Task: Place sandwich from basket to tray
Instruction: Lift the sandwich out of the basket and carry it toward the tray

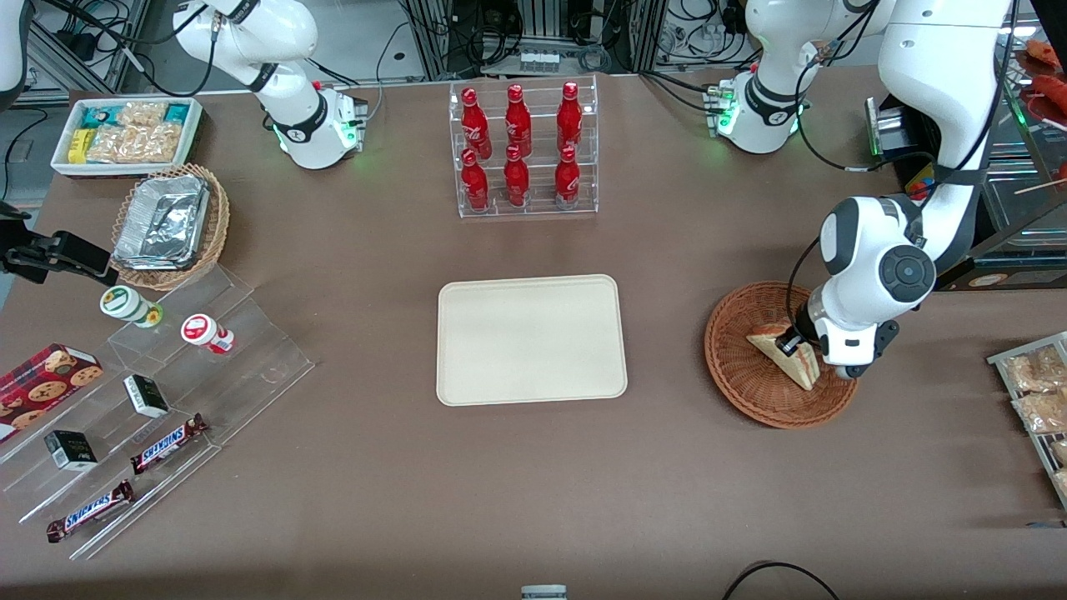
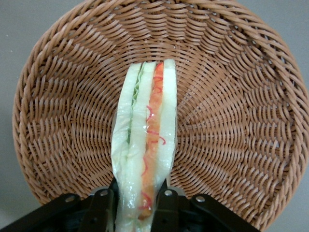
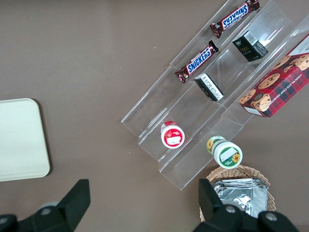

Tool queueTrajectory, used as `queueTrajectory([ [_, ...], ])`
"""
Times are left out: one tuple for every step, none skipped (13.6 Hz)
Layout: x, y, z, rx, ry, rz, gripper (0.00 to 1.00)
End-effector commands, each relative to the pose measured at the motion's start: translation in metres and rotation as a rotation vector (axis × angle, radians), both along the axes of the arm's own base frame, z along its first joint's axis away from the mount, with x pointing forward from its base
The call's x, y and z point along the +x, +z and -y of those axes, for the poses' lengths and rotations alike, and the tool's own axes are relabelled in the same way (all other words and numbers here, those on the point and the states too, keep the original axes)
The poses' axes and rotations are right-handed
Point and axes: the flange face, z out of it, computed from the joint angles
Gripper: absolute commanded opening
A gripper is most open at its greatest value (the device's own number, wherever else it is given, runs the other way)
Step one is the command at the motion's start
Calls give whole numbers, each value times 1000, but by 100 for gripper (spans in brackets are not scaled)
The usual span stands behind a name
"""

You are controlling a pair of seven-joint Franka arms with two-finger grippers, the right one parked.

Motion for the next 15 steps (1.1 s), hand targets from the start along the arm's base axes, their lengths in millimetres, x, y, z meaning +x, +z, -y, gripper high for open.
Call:
queueTrajectory([
  [2,30,3,6,13,-29,0],
  [4,45,5,8,9,-45,0],
  [6,58,6,12,7,-75,0],
  [10,72,14,13,-8,-95,0],
  [14,85,26,14,-26,-108,0],
  [16,93,40,14,-48,-122,0],
  [14,94,59,15,-83,-133,0],
  [11,94,77,16,-114,-133,0],
  [7,96,98,16,-147,-130,0],
  [4,99,117,15,-179,-124,0],
  [3,102,137,13,-210,-120,0],
  [1,105,159,11,-244,-112,0],
  [-4,105,184,10,-285,-107,0],
  [-11,101,210,12,-326,-111,0],
  [-20,96,234,16,-353,-115,0],
])
